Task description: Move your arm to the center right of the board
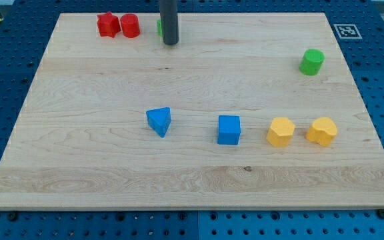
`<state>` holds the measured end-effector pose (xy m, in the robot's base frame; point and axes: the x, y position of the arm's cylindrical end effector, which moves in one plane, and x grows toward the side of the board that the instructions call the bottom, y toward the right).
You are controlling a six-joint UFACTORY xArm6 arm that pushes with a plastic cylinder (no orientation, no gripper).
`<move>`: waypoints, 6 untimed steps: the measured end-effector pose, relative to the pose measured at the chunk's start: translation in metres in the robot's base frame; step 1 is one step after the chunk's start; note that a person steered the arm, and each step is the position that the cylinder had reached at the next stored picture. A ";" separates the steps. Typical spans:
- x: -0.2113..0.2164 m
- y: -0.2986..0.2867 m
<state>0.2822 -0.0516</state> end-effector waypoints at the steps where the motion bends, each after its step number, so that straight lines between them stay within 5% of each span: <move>1: 0.004 -0.002; 3: 0.118 0.124; 5: 0.132 0.336; 6: 0.131 0.370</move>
